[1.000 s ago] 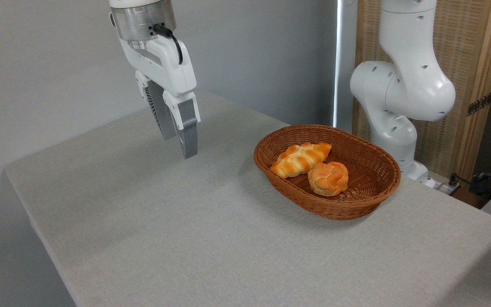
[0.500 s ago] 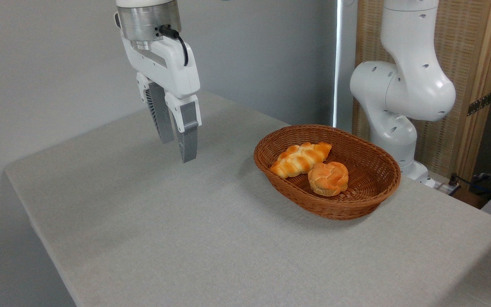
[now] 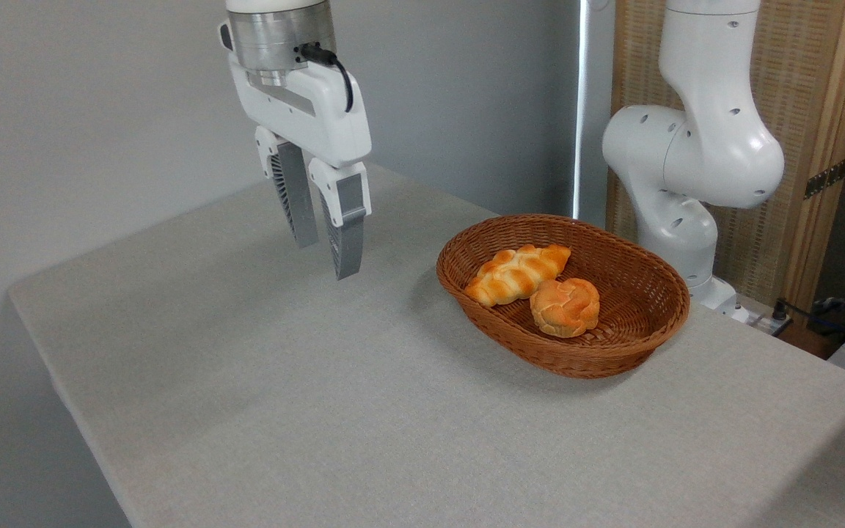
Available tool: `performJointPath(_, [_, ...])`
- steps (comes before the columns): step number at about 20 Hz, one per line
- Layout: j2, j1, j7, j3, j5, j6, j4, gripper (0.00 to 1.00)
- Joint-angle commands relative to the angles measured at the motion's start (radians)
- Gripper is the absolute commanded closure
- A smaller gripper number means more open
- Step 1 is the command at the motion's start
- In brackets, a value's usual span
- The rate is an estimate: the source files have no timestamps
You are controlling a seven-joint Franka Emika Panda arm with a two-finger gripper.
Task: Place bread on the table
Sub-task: 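Move the open gripper toward the wicker basket above the braided bread roll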
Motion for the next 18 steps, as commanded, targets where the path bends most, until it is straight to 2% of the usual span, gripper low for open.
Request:
performJointPath(1, [-0.123, -0.004, 0.003, 0.006, -0.004, 0.049, -0.142, 0.0])
performJointPath(8, [-0.341, -0.028, 0.075, 0.006, -0.006, 0.046, -0.369, 0.0])
performJointPath(15, [-0.527, -0.134, 0.092, 0.007, -0.006, 0.035, -0.578, 0.0])
performJointPath(18, [-0.576, -0.174, 0.092, 0.007, -0.004, -0.006, -0.635, 0.0])
